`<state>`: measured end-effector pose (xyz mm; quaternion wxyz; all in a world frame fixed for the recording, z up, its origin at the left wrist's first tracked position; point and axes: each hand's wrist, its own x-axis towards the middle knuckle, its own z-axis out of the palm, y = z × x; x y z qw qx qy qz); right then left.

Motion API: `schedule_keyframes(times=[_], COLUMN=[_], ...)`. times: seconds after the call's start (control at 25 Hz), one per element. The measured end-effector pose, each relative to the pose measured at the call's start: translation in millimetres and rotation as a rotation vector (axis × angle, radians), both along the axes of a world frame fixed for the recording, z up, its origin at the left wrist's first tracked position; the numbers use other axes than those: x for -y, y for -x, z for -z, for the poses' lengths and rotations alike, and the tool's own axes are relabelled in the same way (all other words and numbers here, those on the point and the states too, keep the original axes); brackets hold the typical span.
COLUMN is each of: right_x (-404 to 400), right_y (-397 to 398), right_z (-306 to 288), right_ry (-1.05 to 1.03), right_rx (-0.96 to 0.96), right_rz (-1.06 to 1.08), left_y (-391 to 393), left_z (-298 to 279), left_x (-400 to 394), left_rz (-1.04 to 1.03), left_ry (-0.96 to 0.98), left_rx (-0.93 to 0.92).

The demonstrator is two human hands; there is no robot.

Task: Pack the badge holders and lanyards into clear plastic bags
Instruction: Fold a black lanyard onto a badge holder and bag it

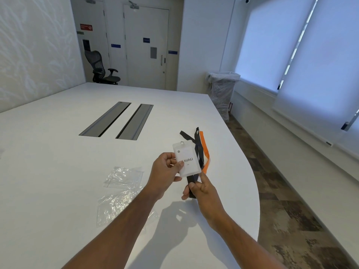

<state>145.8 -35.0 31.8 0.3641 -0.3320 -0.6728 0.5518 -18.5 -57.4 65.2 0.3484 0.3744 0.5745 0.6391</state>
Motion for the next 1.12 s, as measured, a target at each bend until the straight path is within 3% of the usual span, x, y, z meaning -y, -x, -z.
schedule_keyframes(times=[0.2, 0.48, 0.64, 1.12], right_x=[15, 32, 30, -2], right_y=[1, -3, 0, 2], right_z=[-7, -26, -33, -53], right_ry=[0.037, 0.092, -0.018, -0.273], right_rx=[0.063, -0.035, 0.006, 0.112], right_rz=[0.025, 0.009, 0.046, 0.114], left_y=[3, 1, 1, 9], left_z=[-2, 6, 14, 35], left_x=[2, 11, 16, 36], left_rz=[-0.062, -0.01, 0.031, 0.29], left_ry=[0.01, 0.04, 0.057, 0.05], left_rx=[-0.084, -0.265, -0.379, -0.393])
